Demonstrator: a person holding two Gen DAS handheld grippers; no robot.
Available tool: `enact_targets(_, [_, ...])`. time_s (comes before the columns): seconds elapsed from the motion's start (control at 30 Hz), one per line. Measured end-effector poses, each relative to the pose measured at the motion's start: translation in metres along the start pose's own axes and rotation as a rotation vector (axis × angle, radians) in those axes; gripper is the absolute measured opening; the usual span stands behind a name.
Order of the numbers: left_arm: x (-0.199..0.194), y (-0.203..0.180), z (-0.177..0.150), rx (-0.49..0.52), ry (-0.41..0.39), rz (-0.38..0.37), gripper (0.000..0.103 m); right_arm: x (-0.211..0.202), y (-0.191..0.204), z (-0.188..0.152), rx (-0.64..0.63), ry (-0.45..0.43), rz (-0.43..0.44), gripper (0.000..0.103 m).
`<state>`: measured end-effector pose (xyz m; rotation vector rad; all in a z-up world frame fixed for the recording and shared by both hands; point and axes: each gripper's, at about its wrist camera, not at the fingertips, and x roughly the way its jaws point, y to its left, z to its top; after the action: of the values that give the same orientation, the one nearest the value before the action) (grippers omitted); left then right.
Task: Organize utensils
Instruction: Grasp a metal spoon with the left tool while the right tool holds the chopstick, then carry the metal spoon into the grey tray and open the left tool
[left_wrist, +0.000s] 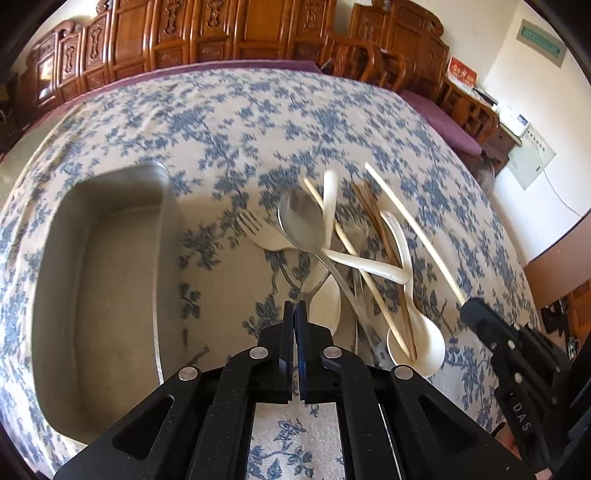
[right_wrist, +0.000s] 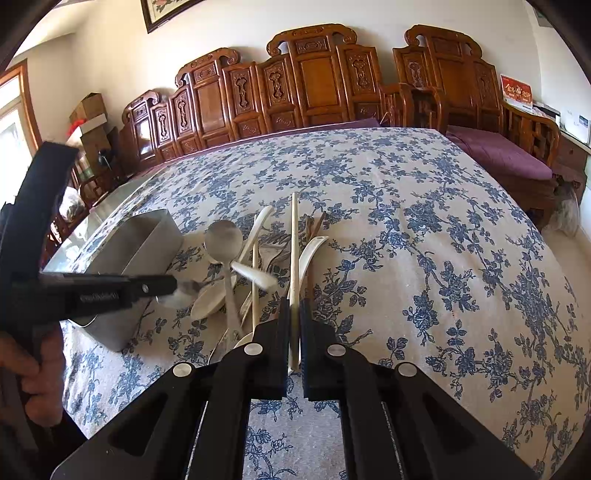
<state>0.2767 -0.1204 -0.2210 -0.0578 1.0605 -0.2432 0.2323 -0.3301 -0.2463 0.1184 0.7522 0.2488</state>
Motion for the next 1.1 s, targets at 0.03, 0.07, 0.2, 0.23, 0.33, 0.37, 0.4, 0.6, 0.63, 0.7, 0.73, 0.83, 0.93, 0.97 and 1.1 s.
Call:
enact_targets(0.03, [-0.004, 0.0, 0.002, 0.003, -0.016, 0.004, 0.0, 0.0, 0.0, 0.0, -0.002, 0.0, 0.0, 0.006])
enact_targets(0.07, [-0.008, -0.001, 0.003, 0.011, -0.032, 0.013, 0.0, 0.0, 0.001, 0.0, -0.004, -0.001, 0.0, 0.006])
enact_targets(0.2, [-0.027, -0.006, 0.004, 0.056, -0.083, 0.046, 0.001, -0.001, 0.001, 0.001, -0.005, -0.005, 0.0, 0.006])
enact_targets(0.23, [-0.032, -0.007, 0.004, 0.067, -0.095, 0.056, 0.001, -0.001, 0.001, 0.002, -0.004, -0.007, 0.002, 0.006])
enact_targets(0.33, [-0.05, -0.006, -0.002, 0.095, -0.133, 0.083, 0.001, -0.003, 0.003, 0.002, -0.004, -0.009, 0.009, 0.006])
enact_targets(0.37, [-0.054, -0.006, -0.003, 0.099, -0.143, 0.09, 0.001, -0.004, 0.004, 0.002, -0.006, -0.009, 0.013, 0.006])
enact_targets(0.4, [-0.058, -0.004, -0.005, 0.1, -0.151, 0.094, 0.001, -0.004, 0.006, 0.002, -0.007, -0.01, 0.02, 0.006])
enact_targets(0.6, [-0.086, 0.014, -0.018, 0.076, -0.197, 0.104, 0.0, -0.008, 0.019, 0.002, -0.027, -0.016, 0.044, 0.006])
enact_targets(0.63, [-0.091, 0.017, -0.02, 0.069, -0.207, 0.105, 0.0, -0.009, 0.021, 0.002, -0.032, -0.015, 0.046, 0.006])
enact_targets(0.7, [-0.099, 0.024, -0.023, 0.055, -0.221, 0.109, 0.0, -0.01, 0.025, 0.002, -0.04, -0.014, 0.053, 0.006])
enact_targets(0.73, [-0.104, 0.028, -0.025, 0.047, -0.232, 0.113, 0.0, -0.01, 0.027, 0.002, -0.042, -0.014, 0.056, 0.006])
enact_targets(0.83, [-0.116, 0.038, -0.029, 0.033, -0.263, 0.132, 0.0, -0.013, 0.033, 0.003, -0.047, -0.017, 0.066, 0.006])
enact_targets(0.93, [-0.126, 0.051, -0.031, 0.022, -0.293, 0.158, 0.0, -0.015, 0.04, 0.005, -0.053, -0.014, 0.081, 0.006])
enact_targets(0.97, [-0.129, 0.056, -0.031, 0.013, -0.3, 0.164, 0.0, -0.015, 0.044, 0.005, -0.061, -0.012, 0.086, 0.006])
enact_targets(1.1, [-0.132, 0.078, -0.029, -0.025, -0.314, 0.186, 0.0, -0.015, 0.057, 0.009, -0.078, -0.013, 0.102, 0.006])
